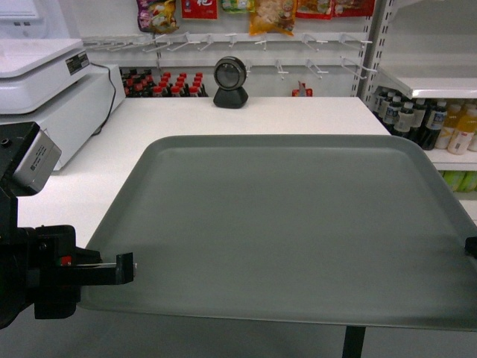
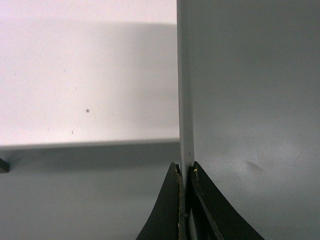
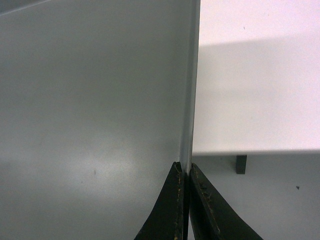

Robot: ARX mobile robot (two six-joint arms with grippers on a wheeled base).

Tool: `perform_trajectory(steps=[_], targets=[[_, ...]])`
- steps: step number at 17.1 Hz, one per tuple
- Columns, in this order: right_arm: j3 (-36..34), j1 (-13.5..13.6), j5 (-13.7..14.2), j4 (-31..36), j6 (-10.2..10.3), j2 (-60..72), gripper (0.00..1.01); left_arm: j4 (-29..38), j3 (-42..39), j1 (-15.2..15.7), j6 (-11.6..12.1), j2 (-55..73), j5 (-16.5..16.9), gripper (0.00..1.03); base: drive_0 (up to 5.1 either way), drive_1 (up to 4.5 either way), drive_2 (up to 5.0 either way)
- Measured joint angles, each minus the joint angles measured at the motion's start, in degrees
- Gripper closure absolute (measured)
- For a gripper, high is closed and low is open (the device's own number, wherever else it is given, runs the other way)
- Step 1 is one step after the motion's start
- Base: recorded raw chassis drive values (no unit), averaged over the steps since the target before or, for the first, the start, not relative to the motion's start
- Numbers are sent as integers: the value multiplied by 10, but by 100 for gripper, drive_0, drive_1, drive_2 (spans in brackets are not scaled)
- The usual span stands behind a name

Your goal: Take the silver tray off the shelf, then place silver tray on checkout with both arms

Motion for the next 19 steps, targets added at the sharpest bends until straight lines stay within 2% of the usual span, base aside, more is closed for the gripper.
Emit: perform_trajectory(steps=[9,11,12,13,14,15,16,18,19], targets=[[0,0,0,1,0,0,99,1,0,0,0,0,0,100,-5,418,-428],[0,0,0,2,0,0,99,1,1,0,0,2,0,100,0,0,0],[-5,-2,-13,53,-12,9,99,71,9,-12,-9,38,-71,100,0,0,0],[48,-15,-96,155,-58,106,99,123,55,27,-17,103,-39,100,0,0,0],[149,-12,-126,155,-72,230,98,132,117,75,-5,179,11,100,0,0,0],[243,2,-122,143,-73,341,98,122,172,99,1,260,16,100,0,0,0],[292,8,-113,133,-82,396,98,115,204,102,1,307,15,100,0,0,0],[321,9,-105,111,-95,428,98,105,221,100,1,338,16,100,0,0,0],[332,12,-92,103,-102,444,98,105,225,98,0,353,13,100,0,0,0]])
